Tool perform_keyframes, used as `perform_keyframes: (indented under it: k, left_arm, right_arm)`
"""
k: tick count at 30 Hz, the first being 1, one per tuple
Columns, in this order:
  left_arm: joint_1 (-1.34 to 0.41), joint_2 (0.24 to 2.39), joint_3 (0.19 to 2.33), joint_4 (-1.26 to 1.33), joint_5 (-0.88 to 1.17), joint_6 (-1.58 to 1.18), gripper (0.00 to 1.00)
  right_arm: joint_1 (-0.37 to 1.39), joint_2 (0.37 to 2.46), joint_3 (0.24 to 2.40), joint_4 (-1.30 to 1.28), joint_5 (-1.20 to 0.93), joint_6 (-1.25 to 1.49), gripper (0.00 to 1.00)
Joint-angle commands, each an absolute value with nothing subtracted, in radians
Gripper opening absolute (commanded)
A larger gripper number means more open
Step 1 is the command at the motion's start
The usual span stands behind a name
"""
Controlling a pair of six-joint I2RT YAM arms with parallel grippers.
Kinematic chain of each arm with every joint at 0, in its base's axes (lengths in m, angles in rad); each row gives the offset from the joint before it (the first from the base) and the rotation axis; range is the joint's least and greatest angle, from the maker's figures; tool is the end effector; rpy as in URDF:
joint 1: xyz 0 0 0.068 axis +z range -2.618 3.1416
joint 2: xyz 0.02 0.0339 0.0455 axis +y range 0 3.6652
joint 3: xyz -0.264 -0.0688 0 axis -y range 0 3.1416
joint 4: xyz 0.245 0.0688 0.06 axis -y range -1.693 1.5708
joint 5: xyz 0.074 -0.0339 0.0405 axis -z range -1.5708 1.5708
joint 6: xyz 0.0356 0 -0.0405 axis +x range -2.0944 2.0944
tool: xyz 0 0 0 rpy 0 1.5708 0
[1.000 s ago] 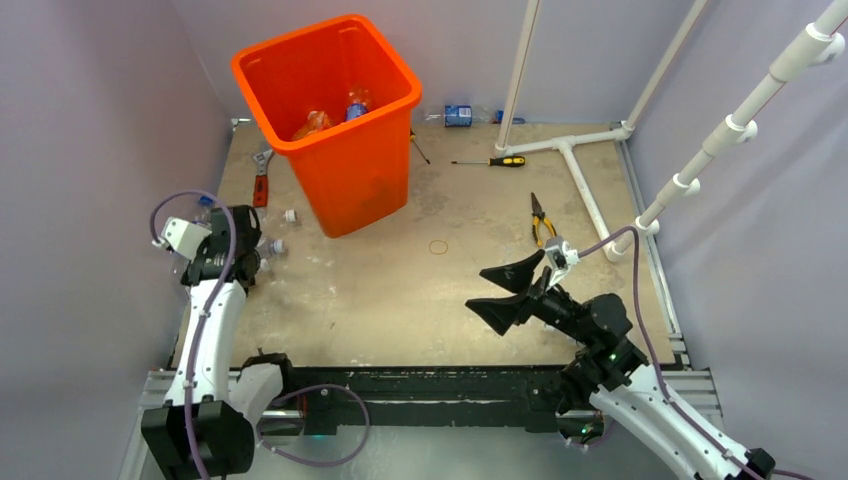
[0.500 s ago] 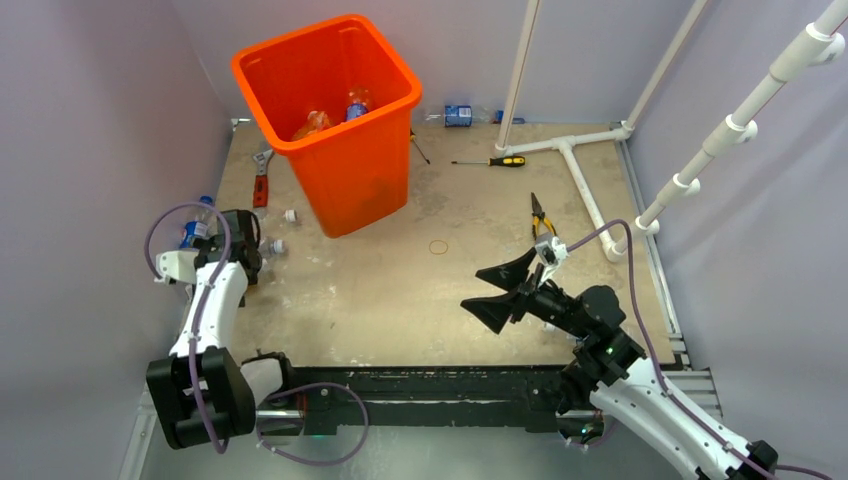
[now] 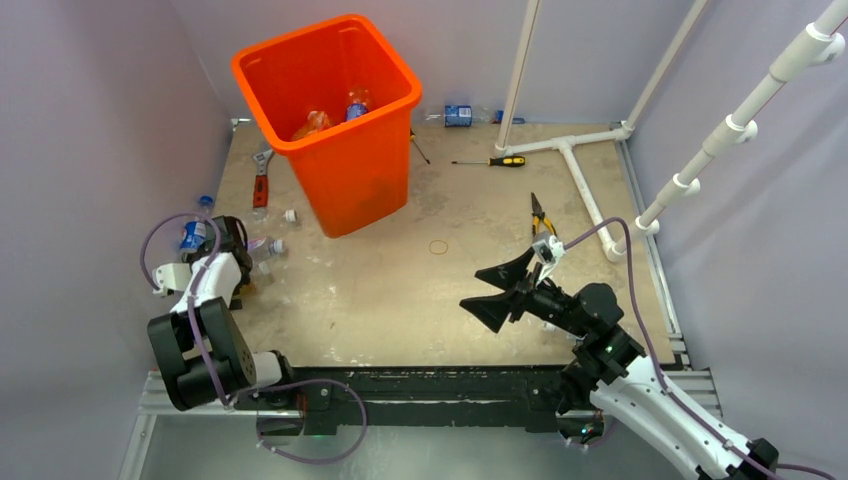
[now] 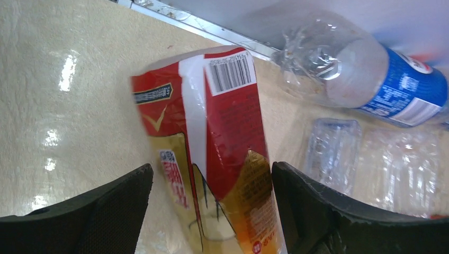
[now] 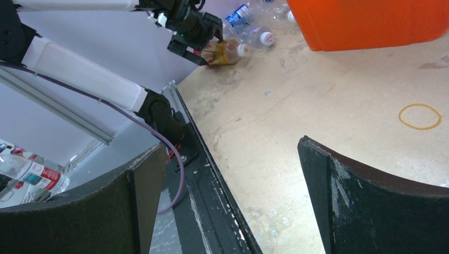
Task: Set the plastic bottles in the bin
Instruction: Pick up the plastic bottle from the corner of the board.
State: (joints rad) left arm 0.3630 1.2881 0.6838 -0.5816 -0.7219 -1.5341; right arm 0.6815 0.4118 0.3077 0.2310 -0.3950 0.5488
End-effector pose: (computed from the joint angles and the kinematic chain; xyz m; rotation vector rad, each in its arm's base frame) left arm 0.1972 0.1001 0.1838 -2.0439 1.2498 0.4944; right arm 0.0954 0.0950 0.2669 -0.4541 1.5227 1.2687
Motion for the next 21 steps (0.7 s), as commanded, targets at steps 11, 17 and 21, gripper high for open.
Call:
perform_keyframes:
  k: [11, 17, 21]
  left_arm:
    - [0.402, 1.286, 0.686, -0.515, -0.653, -1.480, 0.46]
    - [0.402, 1.039, 0.721, -0.572, -0.610, -1.427, 0.29]
    - [0.400, 0.929, 0.889, -0.712, -0.618, -1.386, 0.27]
  right_arm:
    - [0.684, 0.390, 0.347, 0.211, -0.380, 0.534, 0.97]
    - [0.685, 0.388, 0.345, 0.218, -0.383, 0.541, 0.97]
    - [0.685, 0.380, 0.348, 0.209, -0.391, 0.548, 0.97]
